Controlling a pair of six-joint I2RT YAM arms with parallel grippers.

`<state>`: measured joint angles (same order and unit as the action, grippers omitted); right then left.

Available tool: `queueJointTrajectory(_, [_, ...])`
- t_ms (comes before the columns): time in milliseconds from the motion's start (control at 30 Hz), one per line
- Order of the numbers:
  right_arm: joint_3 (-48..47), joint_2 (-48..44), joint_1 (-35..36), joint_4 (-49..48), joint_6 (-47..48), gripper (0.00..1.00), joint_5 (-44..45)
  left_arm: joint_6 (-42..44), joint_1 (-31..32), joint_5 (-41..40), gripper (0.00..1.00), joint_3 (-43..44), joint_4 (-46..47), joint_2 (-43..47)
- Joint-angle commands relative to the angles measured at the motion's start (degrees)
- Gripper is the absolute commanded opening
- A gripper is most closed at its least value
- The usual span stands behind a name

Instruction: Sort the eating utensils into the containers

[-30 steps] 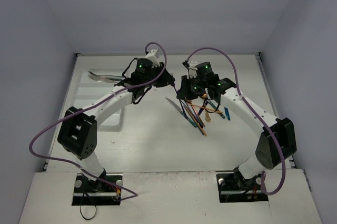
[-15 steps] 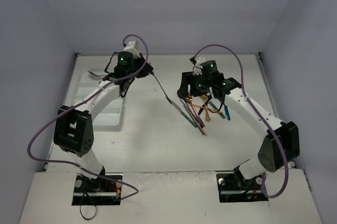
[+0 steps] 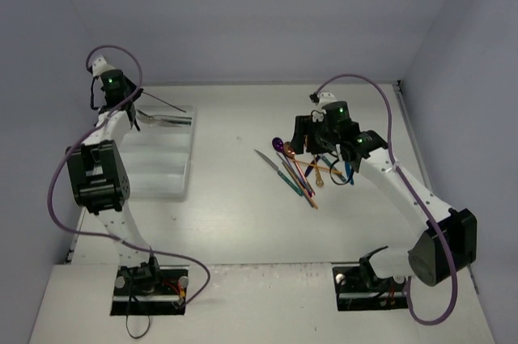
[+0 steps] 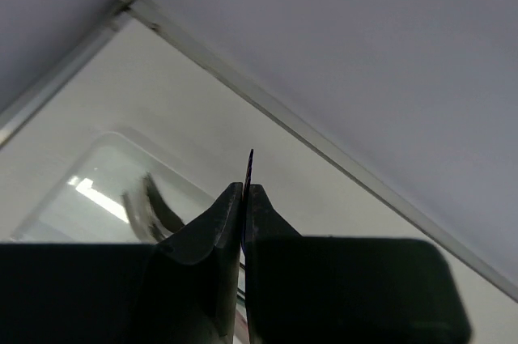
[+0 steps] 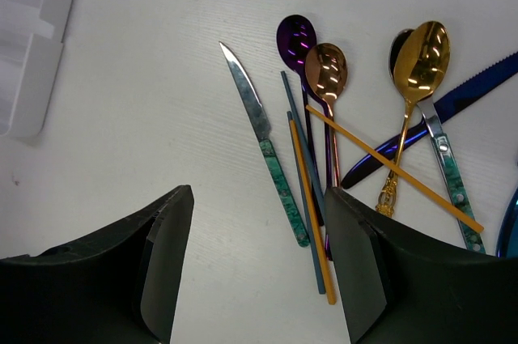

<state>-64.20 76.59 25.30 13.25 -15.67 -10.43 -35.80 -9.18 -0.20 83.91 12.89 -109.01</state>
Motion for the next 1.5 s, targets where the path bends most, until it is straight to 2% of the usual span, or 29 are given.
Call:
queueJointTrajectory(0, [0.42, -1.52, -0.76, -1.22, 1.15, 0.63, 1.54, -2.35, -2.11, -4.59, 0.0, 3.54, 6.97, -3.29])
queueJointTrajectory(167, [1.29, -0.5, -1.2, -1.12, 0.71, 0.63, 1.64, -3.94, -3.18, -5.32, 0.01, 4.51, 7.99, -7.89])
queueJointTrajectory(233, [1.55, -0.16, -1.31, -1.12, 0.59, 0.63, 1.64, -4.1, -3.22, -4.55, 0.04, 4.37, 8.15, -8.54])
queueJointTrajectory(333, [1.8, 0.55, -1.42, -1.12, 0.68, 0.63, 1.66, -3.91, -3.22, -3.34, 0.18, 2.99, 8.12, -8.18])
queueJointTrajectory(467, [1.8, 1.47, -1.48, -1.12, 1.01, 0.63, 1.71, -2.13, -3.22, -3.62, 0.47, -0.45, 8.12, -5.46])
queueJointTrajectory(567, [2.07, 1.63, -1.48, -1.11, 1.53, 0.63, 1.38, 0.51, -3.22, -4.66, 0.64, -3.21, 7.85, -2.83])
queueJointTrajectory(633, [2.37, 1.6, -1.48, -1.02, 1.84, 0.63, 1.35, 1.75, -3.22, -5.31, 0.71, -4.78, 7.61, -1.4])
queueJointTrajectory(800, [3.55, 1.37, -1.49, -0.94, 3.19, 0.63, 2.7, 3.55, -3.13, -4.27, 0.8, -6.66, 3.79, 4.93])
queueJointTrajectory(900, [4.91, 2.11, -1.39, -0.68, 3.81, 0.57, 2.46, 4.69, -1.53, -2.03, 0.8, -7.72, -2.17, 9.4])
queueJointTrajectory(967, [5.79, 3.23, -1.25, -0.68, 4.04, 0.52, 1.01, 6.71, 1.13, -1.01, 0.8, -7.87, -7.85, 14.36])
queueJointTrajectory(1033, [6.35, 4.96, -0.72, -0.68, 3.9, 0.49, 0.07, 8.65, 5.39, -0.82, 0.8, -7.21, -17.71, 17.07])
queueJointTrajectory(1133, [6.59, 6.82, 0.52, -0.72, 3.29, 0.44, 1.09, 9.35, 15.15, 0.2, 0.8, -8.07, -26.26, 21.14])
queueJointTrajectory(1233, [6.17, 8.5, 1.2, -0.76, 2.84, 0.42, 1.38, 6.19, 24.86, 0.11, 0.8, -12.93, -29.76, 25.39])
queueJointTrajectory(1333, [5.33, 10.7, 3.21, -0.76, 3.01, 0.42, 1.72, -2.8, 32.57, -0.65, 0.8, -18.15, -30.88, 27.75])
queueJointTrajectory(1467, [3.88, 14.72, 7.49, -0.68, 2.34, 0.44, 2.36, -8.09, 39.8, -2.12, 0.8, -23.1, -31.75, 28.34])
